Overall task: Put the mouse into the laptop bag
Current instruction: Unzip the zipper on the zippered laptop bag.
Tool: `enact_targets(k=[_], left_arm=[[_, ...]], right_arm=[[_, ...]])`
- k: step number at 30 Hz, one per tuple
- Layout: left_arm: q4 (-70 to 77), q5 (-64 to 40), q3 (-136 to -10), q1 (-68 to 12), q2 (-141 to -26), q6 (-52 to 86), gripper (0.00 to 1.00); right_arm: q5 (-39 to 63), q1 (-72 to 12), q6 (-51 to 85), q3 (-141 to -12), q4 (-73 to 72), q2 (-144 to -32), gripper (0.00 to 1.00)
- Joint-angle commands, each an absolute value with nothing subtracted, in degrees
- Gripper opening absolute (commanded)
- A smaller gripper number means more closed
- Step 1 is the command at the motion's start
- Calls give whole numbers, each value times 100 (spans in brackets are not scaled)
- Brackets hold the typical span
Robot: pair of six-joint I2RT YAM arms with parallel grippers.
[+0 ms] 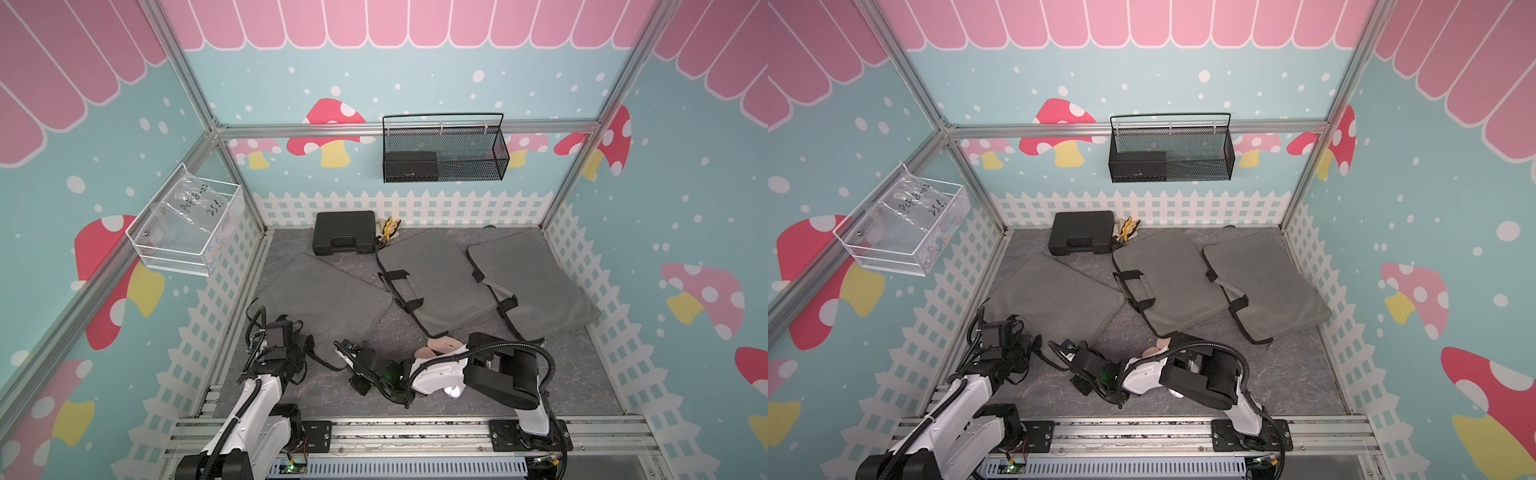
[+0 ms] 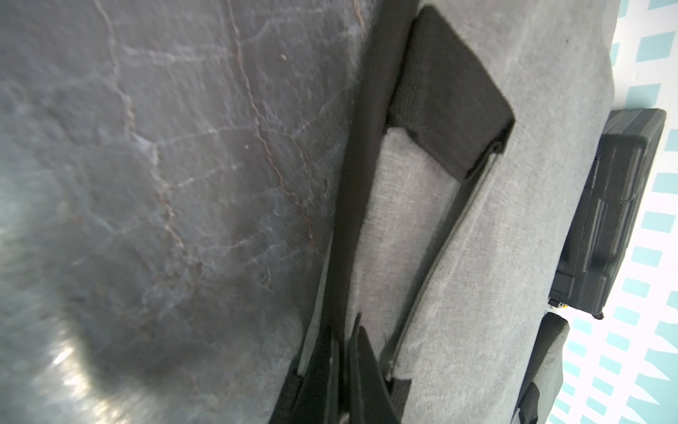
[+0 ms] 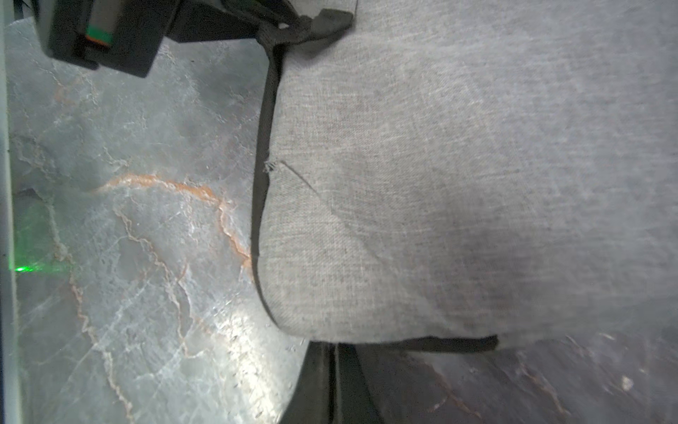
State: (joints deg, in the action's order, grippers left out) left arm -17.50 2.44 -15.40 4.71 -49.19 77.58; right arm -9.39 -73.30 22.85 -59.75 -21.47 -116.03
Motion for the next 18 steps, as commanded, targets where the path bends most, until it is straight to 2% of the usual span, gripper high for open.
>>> enact_targets(k=[1,4,9,10,12,14,15,16,17,18], left_arm=[[-2388,465,-1559,491,-4641,7929,2],[-2704,657,-1547,482,-4228,7955,3],[-3289,767,-1782,476,-3856,7793,23],[-3346,740,-1825,475,-3834,7760,33],[-3358,638,-1886,482,-3832,7673,59],[-3398,504,-1993,480,-3879,7567,78],[-3422,426,-2048,472,-3900,7531,83],[-3441,324,-2094,463,-3941,7508,94],[-3460,253,-2125,450,-3969,7519,99],[-3455,190,-2144,425,-3996,7525,99]], right_arm=[[-790,-7124,2373,-6152,-2298,-11732,0],[-865,-6895,2334,-6152,-2298,-11676,0],[-896,-6484,2277,-6068,-2295,-11466,0],[-912,-6377,2268,-6042,-2300,-11409,0],[-905,-6183,2259,-5980,-2294,-11316,0],[-938,-5995,2259,-5903,-2310,-11198,0],[-952,-5914,2250,-5877,-2311,-11153,0],[-966,-5827,2250,-5855,-2304,-11121,0],[-966,-5743,2242,-5845,-2298,-11098,0],[-945,-5673,2235,-5845,-2295,-11077,0]])
